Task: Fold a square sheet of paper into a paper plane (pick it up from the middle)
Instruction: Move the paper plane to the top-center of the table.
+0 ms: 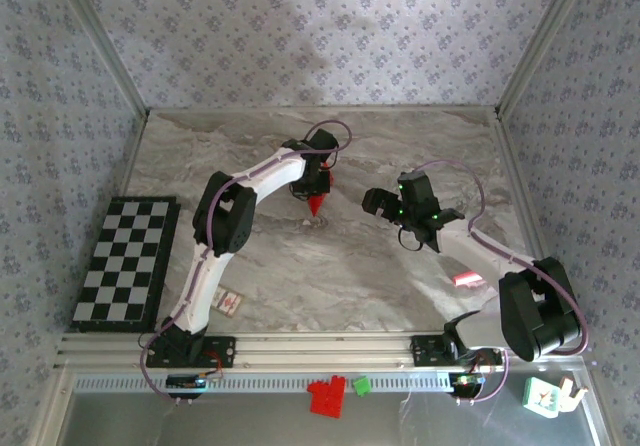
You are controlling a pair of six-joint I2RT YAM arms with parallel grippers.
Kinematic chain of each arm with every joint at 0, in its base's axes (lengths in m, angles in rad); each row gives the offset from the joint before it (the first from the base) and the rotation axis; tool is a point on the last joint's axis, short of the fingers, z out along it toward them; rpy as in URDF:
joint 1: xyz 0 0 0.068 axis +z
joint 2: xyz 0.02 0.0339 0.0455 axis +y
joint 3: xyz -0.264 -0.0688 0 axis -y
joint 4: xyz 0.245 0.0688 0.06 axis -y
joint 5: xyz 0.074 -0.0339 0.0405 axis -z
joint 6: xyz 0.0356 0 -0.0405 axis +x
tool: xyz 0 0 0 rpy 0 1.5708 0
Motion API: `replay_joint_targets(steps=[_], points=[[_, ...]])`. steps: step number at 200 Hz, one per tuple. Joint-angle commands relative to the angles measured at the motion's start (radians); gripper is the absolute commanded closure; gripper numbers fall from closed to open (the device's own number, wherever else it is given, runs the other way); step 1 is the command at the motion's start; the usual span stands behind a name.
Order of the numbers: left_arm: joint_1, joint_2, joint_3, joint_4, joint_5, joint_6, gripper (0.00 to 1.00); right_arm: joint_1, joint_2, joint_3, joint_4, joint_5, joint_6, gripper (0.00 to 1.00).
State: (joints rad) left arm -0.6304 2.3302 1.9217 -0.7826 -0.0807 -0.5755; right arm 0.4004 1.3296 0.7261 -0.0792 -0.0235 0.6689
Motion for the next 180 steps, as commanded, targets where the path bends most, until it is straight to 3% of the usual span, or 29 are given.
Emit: replay_joint_targets(steps=[1,73,180], points=[[-0.004,0.004,0.044,-0.009,-0.042,0.018,0.92,-0.007,0.006,-0.001,-0.01,-0.01,0.007,0.0],[-0.003,0.069,0.095,-0.021,-0.076,0.011,0.7,-0.01,0.018,-0.002,-0.008,-0.022,0.01,0.0],[-0.002,0.109,0.097,-0.089,-0.11,-0.082,0.56,-0.013,0.017,-0.008,-0.014,-0.024,0.013,0.0]])
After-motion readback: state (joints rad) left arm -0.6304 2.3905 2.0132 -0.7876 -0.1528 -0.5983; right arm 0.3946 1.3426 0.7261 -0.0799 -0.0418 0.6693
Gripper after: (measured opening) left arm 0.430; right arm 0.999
